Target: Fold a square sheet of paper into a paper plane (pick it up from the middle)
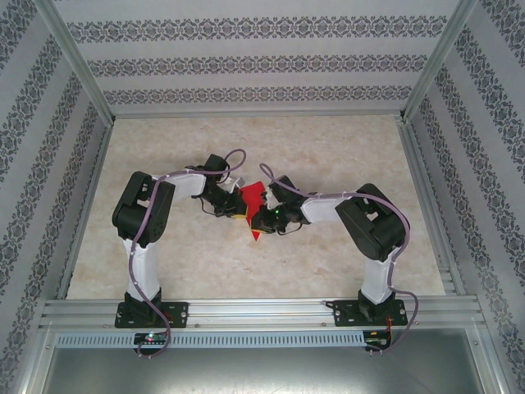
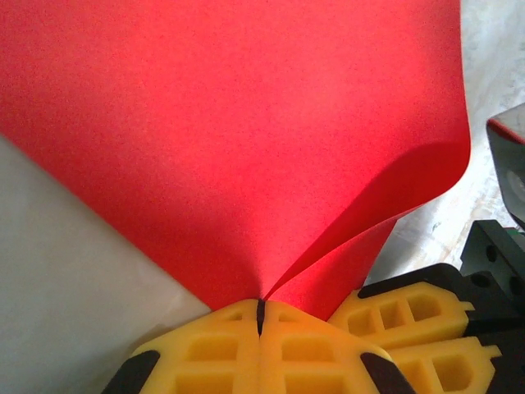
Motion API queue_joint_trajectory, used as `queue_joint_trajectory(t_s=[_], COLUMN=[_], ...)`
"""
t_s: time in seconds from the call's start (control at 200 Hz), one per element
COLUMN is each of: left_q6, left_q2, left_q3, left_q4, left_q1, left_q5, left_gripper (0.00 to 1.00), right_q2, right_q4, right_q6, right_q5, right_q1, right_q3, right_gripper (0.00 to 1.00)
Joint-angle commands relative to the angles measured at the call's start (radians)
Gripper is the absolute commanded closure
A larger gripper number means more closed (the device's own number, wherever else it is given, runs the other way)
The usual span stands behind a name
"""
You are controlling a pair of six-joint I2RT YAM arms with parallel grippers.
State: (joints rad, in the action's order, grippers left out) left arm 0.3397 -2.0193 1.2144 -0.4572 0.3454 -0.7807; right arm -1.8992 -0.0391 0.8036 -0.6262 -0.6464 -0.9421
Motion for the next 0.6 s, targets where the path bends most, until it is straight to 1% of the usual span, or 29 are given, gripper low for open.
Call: queue_joint_trajectory(t_s=[0.0, 0.23, 0.44, 0.515, 0.595], left_q6=[-0.027, -0.03, -0.043, -0.051, -0.054], left_q2=[-0.076, -0.082, -0.08, -0.081, -0.079], left_q3=[-0.023, -0.015, -0.013, -0.011, -0.009], left_q4=[-0.061, -0.069, -0.078, -0.081, -0.083], left_q1=[0.0, -0.001, -0.001, -0.002, 0.0], left_q5=[0.146, 0.147, 0.146, 0.143, 0.141], left_gripper=[0.96, 0.95, 0.96, 0.96, 0.95], right_q2=[0.001, 0.047, 0.098, 0.122, 0.146], right_q4=[0.066, 0.145, 0.215, 0.202, 0.117], right_q6=[-0.048, -0.082, -0.102, -0.096, -0.047], right_q5=[0.0, 0.026, 0.033, 0.021, 0.002], right_q1=[-0.027, -0.059, -0.085, -0.073, -0.033], right_q3=[0.002, 0.047, 0.047, 0.039, 0.052], right_gripper=[0.9, 0.9, 0.9, 0.9, 0.9])
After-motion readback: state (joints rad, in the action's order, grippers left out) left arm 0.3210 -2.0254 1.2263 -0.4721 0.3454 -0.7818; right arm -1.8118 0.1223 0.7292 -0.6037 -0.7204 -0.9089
